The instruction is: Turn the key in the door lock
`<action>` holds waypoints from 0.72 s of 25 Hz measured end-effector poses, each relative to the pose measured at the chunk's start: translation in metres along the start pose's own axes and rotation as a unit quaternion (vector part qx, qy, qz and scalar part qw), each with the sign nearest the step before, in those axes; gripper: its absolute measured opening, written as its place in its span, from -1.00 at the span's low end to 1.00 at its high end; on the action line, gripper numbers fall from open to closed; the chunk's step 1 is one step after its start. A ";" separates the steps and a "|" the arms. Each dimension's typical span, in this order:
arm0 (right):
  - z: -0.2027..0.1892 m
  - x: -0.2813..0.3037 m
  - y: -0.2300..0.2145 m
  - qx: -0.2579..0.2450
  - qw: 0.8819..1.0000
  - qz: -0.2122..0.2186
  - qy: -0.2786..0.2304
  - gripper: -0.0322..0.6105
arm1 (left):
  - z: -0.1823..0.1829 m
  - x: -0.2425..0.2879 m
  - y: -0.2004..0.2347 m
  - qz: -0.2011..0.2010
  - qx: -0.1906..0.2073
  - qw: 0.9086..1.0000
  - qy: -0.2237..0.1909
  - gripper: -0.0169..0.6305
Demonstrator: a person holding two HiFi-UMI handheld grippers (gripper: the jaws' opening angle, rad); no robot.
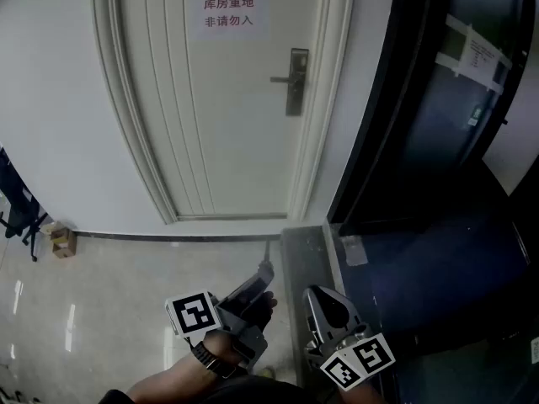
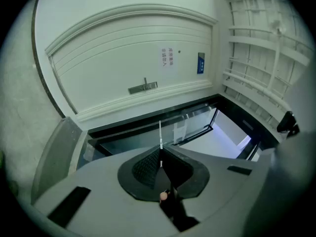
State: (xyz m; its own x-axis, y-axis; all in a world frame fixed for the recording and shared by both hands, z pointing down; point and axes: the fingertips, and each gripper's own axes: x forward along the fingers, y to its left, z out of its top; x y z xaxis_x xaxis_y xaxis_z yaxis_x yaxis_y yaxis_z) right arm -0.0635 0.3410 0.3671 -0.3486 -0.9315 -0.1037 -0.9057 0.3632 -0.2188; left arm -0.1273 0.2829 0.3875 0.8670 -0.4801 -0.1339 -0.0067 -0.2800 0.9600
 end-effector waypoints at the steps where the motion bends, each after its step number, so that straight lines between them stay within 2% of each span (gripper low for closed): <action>1: -0.001 0.002 -0.002 0.001 1.000 0.000 0.001 -0.85 | -0.001 0.003 0.002 0.001 -0.002 1.000 0.002 -0.92; 6: -0.005 0.021 -0.012 0.002 1.000 0.002 0.007 -0.85 | 0.013 0.021 0.016 0.005 0.009 1.000 0.012 -0.92; 9: -0.008 0.041 -0.022 0.000 1.000 -0.001 0.012 -0.85 | 0.029 0.036 0.024 0.003 -0.013 1.000 0.011 -0.92; 15: -0.001 0.096 -0.056 -0.010 1.000 -0.022 0.011 -0.85 | 0.083 0.082 0.042 -0.005 -0.011 1.000 0.020 -0.92; 18: 0.003 0.129 -0.072 -0.010 0.999 -0.034 0.011 -0.85 | 0.110 0.106 0.047 -0.013 -0.025 0.999 0.027 -0.92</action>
State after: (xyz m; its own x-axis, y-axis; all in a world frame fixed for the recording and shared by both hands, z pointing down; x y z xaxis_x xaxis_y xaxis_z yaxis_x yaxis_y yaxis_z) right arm -0.0421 0.1947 0.3671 -0.2917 -0.9540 -0.0690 -0.9319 0.2997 -0.2044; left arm -0.0904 0.1274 0.3916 0.8924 -0.4269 -0.1464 0.0396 -0.2492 0.9676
